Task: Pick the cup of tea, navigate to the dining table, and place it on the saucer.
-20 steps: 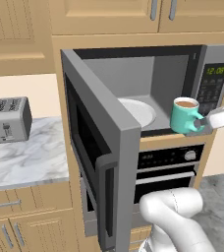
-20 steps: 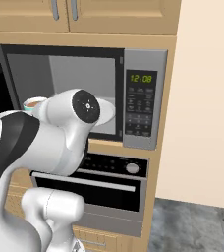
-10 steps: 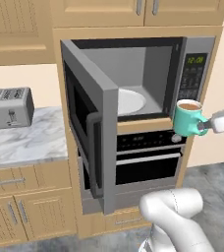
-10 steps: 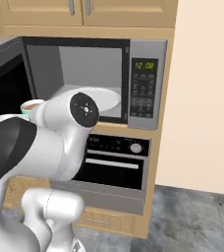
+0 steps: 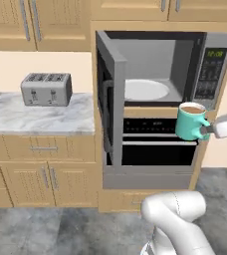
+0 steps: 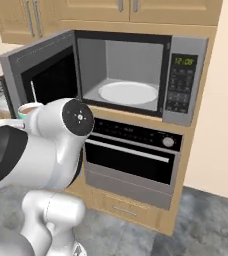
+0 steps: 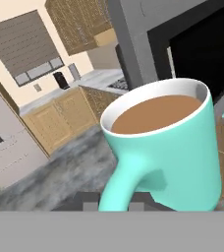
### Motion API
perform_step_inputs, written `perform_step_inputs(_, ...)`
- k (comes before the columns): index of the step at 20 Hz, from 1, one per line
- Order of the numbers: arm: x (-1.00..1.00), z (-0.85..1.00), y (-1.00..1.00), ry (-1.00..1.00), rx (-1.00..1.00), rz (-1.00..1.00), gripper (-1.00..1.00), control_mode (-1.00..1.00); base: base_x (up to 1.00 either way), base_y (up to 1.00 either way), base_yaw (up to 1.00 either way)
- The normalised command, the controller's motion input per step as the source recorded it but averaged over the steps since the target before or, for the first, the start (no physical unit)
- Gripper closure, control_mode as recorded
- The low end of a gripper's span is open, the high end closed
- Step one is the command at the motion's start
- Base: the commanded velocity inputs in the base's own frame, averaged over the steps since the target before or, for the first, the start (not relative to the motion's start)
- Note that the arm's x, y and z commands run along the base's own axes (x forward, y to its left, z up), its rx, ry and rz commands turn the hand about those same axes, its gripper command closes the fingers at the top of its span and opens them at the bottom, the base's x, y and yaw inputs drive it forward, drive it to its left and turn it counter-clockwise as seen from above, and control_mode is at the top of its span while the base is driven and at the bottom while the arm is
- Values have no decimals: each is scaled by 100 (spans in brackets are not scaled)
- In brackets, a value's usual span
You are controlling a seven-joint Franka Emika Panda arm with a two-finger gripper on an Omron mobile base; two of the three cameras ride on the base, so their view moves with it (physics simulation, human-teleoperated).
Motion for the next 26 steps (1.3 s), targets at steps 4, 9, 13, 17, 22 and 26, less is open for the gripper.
perform_step_inputs(4,0,0,0,0,0,0,100,100,-27,0,88)
perform_step_inputs(9,0,0,0,0,0,0,100,100,-12,0,100)
perform_step_inputs(13,0,0,0,0,0,0,100,100,-12,0,100)
perform_step_inputs(17,0,0,0,0,0,0,100,100,-10,0,100)
perform_step_inputs(22,0,0,0,0,0,0,100,100,-8,0,100)
perform_step_inputs(26,0,0,0,0,0,0,100,100,-1,0,100)
